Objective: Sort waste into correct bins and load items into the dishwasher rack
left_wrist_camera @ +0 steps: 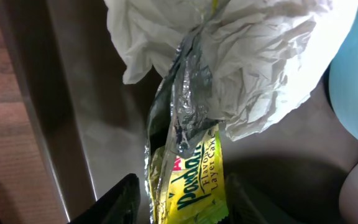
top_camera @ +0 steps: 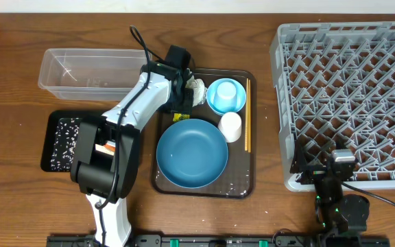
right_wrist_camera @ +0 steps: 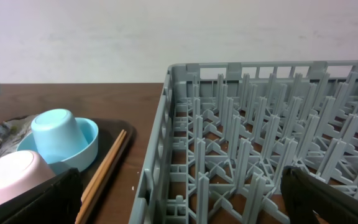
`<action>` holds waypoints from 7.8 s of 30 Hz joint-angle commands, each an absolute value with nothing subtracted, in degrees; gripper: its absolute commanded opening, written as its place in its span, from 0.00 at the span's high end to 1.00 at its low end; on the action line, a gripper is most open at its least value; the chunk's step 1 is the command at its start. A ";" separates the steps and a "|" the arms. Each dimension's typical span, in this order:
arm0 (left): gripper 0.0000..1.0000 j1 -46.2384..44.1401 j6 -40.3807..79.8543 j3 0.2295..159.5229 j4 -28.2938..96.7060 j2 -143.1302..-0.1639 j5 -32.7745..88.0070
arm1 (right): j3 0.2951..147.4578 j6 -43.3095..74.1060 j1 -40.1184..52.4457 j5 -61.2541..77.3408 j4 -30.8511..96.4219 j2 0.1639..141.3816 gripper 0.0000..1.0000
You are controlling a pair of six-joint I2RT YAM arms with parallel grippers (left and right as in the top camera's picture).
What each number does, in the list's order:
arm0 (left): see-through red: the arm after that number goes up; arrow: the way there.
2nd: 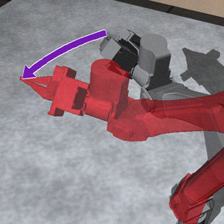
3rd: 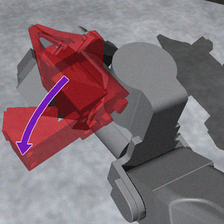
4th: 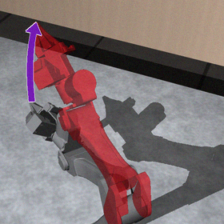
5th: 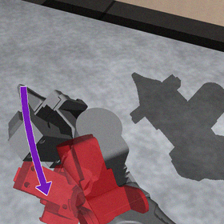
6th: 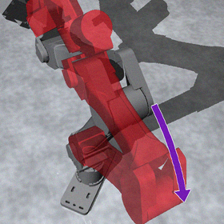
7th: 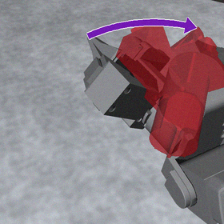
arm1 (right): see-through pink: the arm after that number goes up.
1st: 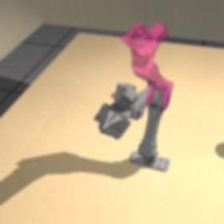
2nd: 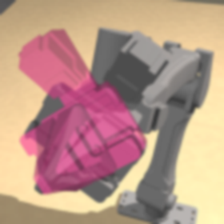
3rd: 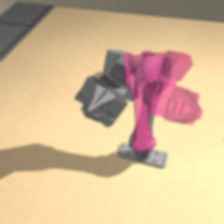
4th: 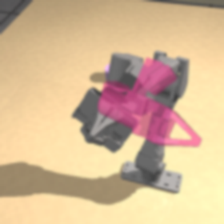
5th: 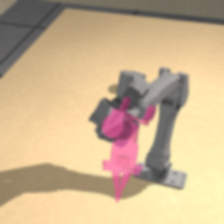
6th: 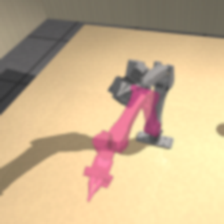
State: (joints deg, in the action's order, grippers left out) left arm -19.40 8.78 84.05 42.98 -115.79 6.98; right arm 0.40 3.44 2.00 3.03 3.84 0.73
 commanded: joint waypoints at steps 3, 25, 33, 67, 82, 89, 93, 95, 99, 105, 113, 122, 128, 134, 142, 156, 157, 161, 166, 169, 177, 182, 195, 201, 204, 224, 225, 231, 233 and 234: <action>0.59 -19.35 8.19 83.46 41.85 -116.60 7.31 | 0.32 4.01 2.15 3.05 4.08 0.56 0.01; 0.94 -19.35 8.25 84.68 43.18 -105.41 7.31 | 0.32 4.01 2.15 3.05 4.08 0.56 0.01; 0.94 -19.35 8.25 84.66 44.23 -103.68 7.29 | 0.32 4.01 2.15 3.05 4.08 0.56 0.01; 0.94 -11.73 22.28 84.66 26.41 -99.04 -16.43 | 0.32 4.01 2.15 3.05 4.08 0.58 0.01; 0.92 -1.89 49.19 84.60 28.71 -103.66 -15.70 | 0.32 4.01 2.15 3.05 4.08 0.58 0.01; 0.92 -1.89 53.36 84.60 32.16 -103.66 -15.75 | 0.32 4.01 2.15 3.05 4.08 0.58 0.01; 0.90 -1.89 58.02 84.60 34.37 -103.66 -15.73 | 0.32 4.01 2.15 3.05 4.08 0.58 0.01; 0.83 -1.89 59.35 84.60 34.48 -103.66 -15.73 | 0.32 4.01 2.15 3.05 4.08 0.60 0.01; 0.66 -1.89 59.46 84.60 34.48 -103.66 -15.73 | 0.32 4.01 2.15 3.05 4.08 0.58 0.01; 0.58 -2.00 54.46 84.62 34.44 -102.83 -11.90 | 0.32 4.01 2.15 3.05 4.08 0.60 0.01; 0.55 -4.93 28.95 84.62 28.23 -97.34 10.41 | 0.32 4.01 2.15 3.05 4.08 0.58 0.01; 0.39 -16.08 10.07 84.62 27.46 -101.47 14.31 | 0.32 4.01 2.15 3.05 4.08 0.58 0.01; 0.40 -19.18 9.82 84.62 26.30 -108.12 11.31 | 0.32 4.01 2.15 3.05 4.08 0.58 0.01; 0.40 -19.75 7.51 84.62 26.02 -113.65 10.87 | 0.32 4.01 2.15 3.05 4.08 0.58 0.01; 0.41 -19.75 7.25 84.62 25.82 -117.27 10.92 | 0.32 4.01 2.15 3.05 4.08 0.58 0.01; 0.41 -21.96 6.55 84.62 26.61 -119.61 10.96 | 0.32 4.01 2.15 3.05 4.08 0.58 0.01; 0.42 -22.24 5.93 84.60 26.55 -119.61 10.94 | 0.32 4.01 2.15 3.05 4.08 0.60 0.01; 0.48 -22.92 4.91 84.60 26.52 -119.61 10.87 | 0.32 4.01 2.17 3.05 4.08 0.60 0.01; 0.56 -22.74 4.91 84.60 26.46 -119.61 10.79 | 0.32 4.01 2.15 3.05 4.08 0.58 0.01; 0.60 -22.74 4.93 84.60 26.55 -119.61 10.46 | 0.32 4.01 2.15 3.05 4.08 0.58 0.01; 0.59 -22.74 4.93 84.60 26.89 -120.55 10.41 | 0.32 4.01 2.15 3.05 4.08 0.58 0.01; 0.58 -22.74 4.95 84.60 26.87 -121.84 10.46 | 0.32 4.01 2.15 3.05 4.08 0.58 0.01; 0.94 -22.74 4.97 84.66 26.89 -117.34 10.46 | 0.32 4.01 2.15 3.05 4.08 0.58 0.01; 0.94 -22.22 5.48 84.66 26.83 -108.42 8.69 | 0.32 4.01 2.15 3.05 4.08 0.60 0.01; 0.94 -21.26 8.29 84.66 27.07 -104.53 1.80 | 0.32 4.01 2.15 3.05 4.08 0.60 0.01; 0.60 -1.61 37.82 84.55 28.60 -106.15 -12.49 | 0.32 4.01 2.15 3.05 4.08 0.60 0.01; 0.50 -1.30 37.80 84.55 28.75 -106.17 -12.49 | 0.32 4.01 2.15 3.05 4.08 0.60 0.01; 0.38 -1.43 36.27 84.55 31.40 -105.97 -8.29 | 0.32 4.01 2.17 3.05 4.08 0.60 0.01; 0.38 -1.76 32.64 84.55 31.40 -105.97 -1.13 | 0.32 4.01 2.15 3.05 4.08 0.58 0.01; 0.38 -2.09 31.62 84.55 31.44 -105.97 2.31 | 0.32 4.01 2.15 3.05 4.08 0.58 0.01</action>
State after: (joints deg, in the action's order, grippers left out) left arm -1.37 35.46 84.14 31.22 -106.02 -7.57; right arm 0.40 3.44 2.00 3.01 3.86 0.73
